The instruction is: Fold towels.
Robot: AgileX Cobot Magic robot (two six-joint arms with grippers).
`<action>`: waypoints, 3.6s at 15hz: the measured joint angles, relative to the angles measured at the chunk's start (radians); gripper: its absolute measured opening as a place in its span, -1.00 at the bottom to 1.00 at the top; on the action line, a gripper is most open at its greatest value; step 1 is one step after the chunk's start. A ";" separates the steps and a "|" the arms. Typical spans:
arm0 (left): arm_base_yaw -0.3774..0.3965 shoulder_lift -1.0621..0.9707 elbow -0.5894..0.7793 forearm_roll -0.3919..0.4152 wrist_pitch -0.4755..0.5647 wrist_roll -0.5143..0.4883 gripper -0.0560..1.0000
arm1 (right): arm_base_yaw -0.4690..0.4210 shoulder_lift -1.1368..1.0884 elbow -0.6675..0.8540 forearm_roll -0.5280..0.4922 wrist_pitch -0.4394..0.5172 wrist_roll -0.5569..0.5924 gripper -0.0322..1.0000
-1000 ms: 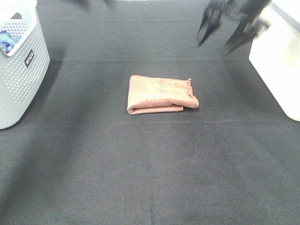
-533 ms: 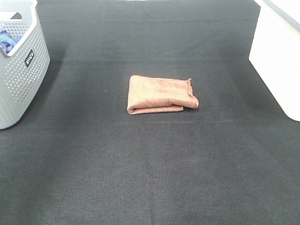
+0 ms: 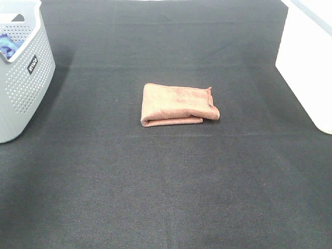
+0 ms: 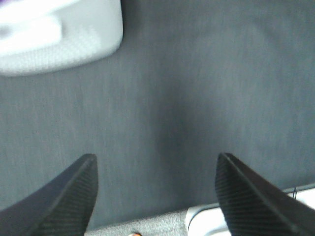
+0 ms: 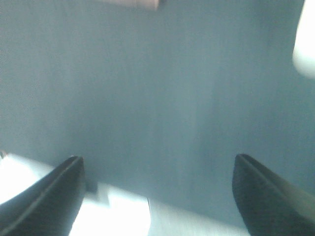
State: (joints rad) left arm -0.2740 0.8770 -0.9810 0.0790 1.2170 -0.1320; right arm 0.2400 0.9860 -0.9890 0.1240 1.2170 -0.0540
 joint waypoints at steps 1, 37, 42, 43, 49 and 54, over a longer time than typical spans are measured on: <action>0.000 -0.111 0.098 -0.002 0.000 -0.002 0.34 | 0.000 -0.089 0.104 -0.017 -0.002 0.000 0.57; 0.260 -0.881 0.480 -0.156 -0.163 0.289 0.34 | -0.191 -0.992 0.478 -0.039 -0.150 -0.092 0.55; 0.260 -0.881 0.480 -0.156 -0.163 0.290 0.34 | -0.191 -0.992 0.478 -0.038 -0.150 -0.092 0.55; 0.260 -0.881 0.480 -0.156 -0.163 0.290 0.34 | -0.191 -0.992 0.478 -0.038 -0.150 -0.092 0.55; 0.260 -0.881 0.480 -0.156 -0.163 0.290 0.34 | -0.191 -0.992 0.478 -0.038 -0.150 -0.092 0.55; 0.260 -0.881 0.480 -0.156 -0.163 0.290 0.34 | -0.191 -0.992 0.478 -0.038 -0.150 -0.092 0.55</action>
State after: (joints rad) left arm -0.0140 -0.0040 -0.5010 -0.0770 1.0540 0.1580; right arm 0.0490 -0.0060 -0.5110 0.0860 1.0670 -0.1460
